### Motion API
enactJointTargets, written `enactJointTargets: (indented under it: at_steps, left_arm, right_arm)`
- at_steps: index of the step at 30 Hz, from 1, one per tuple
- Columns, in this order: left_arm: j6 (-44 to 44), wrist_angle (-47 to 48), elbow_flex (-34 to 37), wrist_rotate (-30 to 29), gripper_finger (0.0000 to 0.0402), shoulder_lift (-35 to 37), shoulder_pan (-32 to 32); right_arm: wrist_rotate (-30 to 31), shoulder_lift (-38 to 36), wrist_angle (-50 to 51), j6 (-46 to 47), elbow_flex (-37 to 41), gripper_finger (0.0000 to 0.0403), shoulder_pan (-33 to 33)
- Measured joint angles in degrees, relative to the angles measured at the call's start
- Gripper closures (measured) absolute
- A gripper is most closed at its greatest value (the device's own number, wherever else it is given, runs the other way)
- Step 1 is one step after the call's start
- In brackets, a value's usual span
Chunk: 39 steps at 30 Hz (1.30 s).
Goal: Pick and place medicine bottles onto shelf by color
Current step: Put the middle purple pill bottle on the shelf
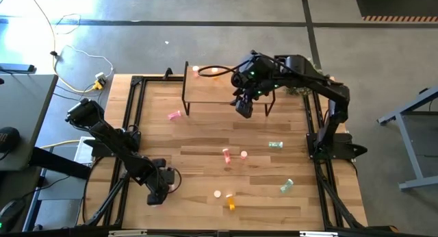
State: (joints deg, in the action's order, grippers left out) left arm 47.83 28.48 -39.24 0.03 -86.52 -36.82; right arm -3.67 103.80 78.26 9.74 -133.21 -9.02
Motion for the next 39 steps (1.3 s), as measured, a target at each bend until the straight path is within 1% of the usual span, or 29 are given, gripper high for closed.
enactJointTargets:
  at_steps: [3, 6, 8, 11, 14, 18, 21, 24, 26, 30, 33, 35, 39]
  left_arm:
    - [0.0, -0.7, 0.0, 0.4, 0.0299, 0.0, 0.0]
    - [0.0, -2.4, 0.0, 0.6, 0.0316, 0.0, 0.0]
    - [0.0, -3.7, 0.0, 0.8, 0.0320, 0.3, 0.1]
    - [-1.4, -6.0, 0.0, 0.7, 0.0315, 1.8, 0.1]
    - [-1.8, -7.0, 0.0, 0.5, 0.0310, 4.0, 1.1]
    - [-2.1, -9.0, 0.1, -2.4, 0.0308, 8.5, 4.5]
    - [-2.9, -13.2, 0.1, -5.7, 0.0308, 11.3, 7.9]
    - [-5.0, -19.6, 0.1, -9.4, 0.0308, 13.5, 11.4]
    - [-6.9, -23.0, 0.1, -10.9, 0.0308, 14.7, 13.6]
    - [-11.1, -30.1, 0.0, -11.8, 0.0308, 16.0, 17.9]
    - [-14.2, -34.1, 0.0, -11.8, 0.0308, 16.5, 20.5]
    - [-16.5, -37.1, 0.0, -11.8, 0.0308, 16.5, 22.0]
    - [-21.1, -42.3, 0.0, -11.8, 0.0308, 16.5, 25.1]
  right_arm:
    - [-1.9, -0.1, 0.1, 1.2, 0.0, 0.0210, 0.0]
    - [-3.8, -0.1, 0.6, 1.8, 0.0, 0.0210, 0.0]
    - [-3.9, -0.1, 0.9, 1.7, 0.0, 0.0210, 0.0]
    - [-4.5, -0.1, 1.4, -0.5, 0.0, 0.0210, 0.1]
    - [-7.7, -0.1, 1.4, -0.6, 0.0, 0.0210, 0.0]
    - [-11.8, -0.1, 1.3, -0.7, 0.0, 0.0210, -0.4]
    - [-14.3, -0.1, 1.0, -0.9, 0.0, 0.0210, -0.4]
    - [-14.6, -0.1, 0.6, -2.1, 0.0, 0.0210, -0.3]
    - [-15.7, -0.1, 0.3, -3.1, 0.0, 0.0210, -0.3]
    - [-18.6, -0.1, 0.3, -4.9, 0.0, 0.0210, -0.3]
    - [-20.6, -0.1, 0.1, -8.1, 0.0, 0.0210, 0.2]
    - [-20.4, -0.1, -0.9, -9.9, 0.0, 0.0210, 1.1]
    - [-18.8, -0.1, -4.1, -9.8, 0.0, 0.0210, 3.2]
